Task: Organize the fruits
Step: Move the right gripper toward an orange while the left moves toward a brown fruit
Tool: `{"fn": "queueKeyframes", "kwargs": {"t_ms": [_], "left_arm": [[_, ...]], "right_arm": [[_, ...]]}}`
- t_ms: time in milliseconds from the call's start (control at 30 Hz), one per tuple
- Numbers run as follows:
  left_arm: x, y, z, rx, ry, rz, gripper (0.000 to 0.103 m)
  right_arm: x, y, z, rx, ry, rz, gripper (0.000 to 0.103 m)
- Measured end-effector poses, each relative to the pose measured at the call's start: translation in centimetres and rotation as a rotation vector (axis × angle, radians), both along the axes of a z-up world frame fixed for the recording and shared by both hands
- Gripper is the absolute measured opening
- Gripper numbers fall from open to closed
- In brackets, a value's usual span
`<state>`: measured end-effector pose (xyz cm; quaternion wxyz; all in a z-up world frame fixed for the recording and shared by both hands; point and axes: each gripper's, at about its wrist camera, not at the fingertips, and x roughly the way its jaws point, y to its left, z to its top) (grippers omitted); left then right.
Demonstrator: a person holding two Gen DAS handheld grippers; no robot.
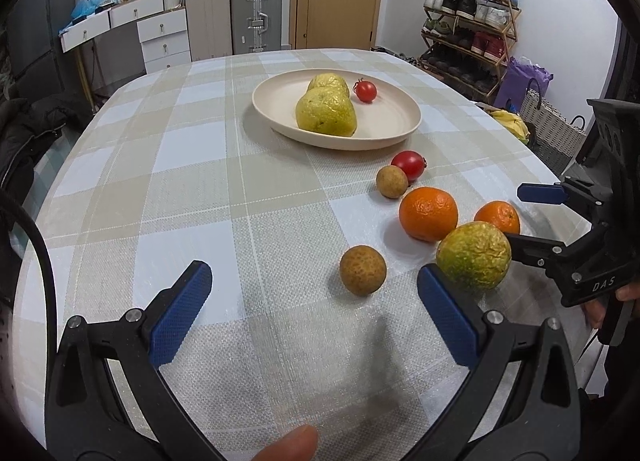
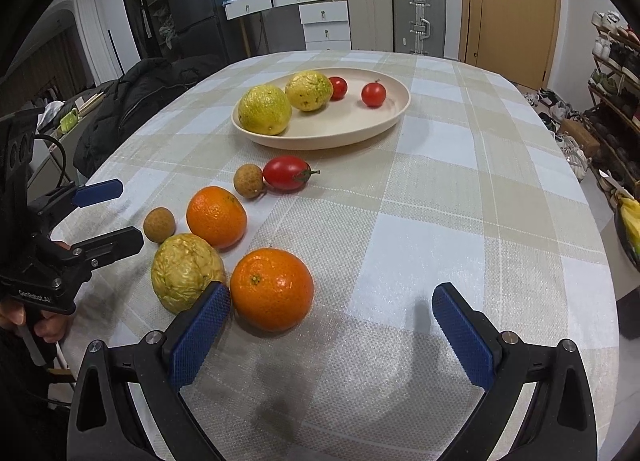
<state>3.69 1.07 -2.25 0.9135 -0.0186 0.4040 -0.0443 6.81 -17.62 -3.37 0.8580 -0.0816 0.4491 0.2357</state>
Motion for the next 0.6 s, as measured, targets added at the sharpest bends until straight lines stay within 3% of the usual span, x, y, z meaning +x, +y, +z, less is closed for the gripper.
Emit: {"fn": "queueKeyframes", "kwargs": {"t_ms": [433, 600], "left_arm": [[0.28, -0.59, -0.44, 0.018, 0.019, -0.023, 0.103], [0.29, -0.66, -0.49, 0.019, 0.026, -0.022, 0.103]], "right_arm": [[-0.10, 0.11, -0.19, -0.008, 0.007, 0.006, 0.103], [-0.16, 0.16, -0.18, -0.001, 0.012, 0.018, 0.098]]}}
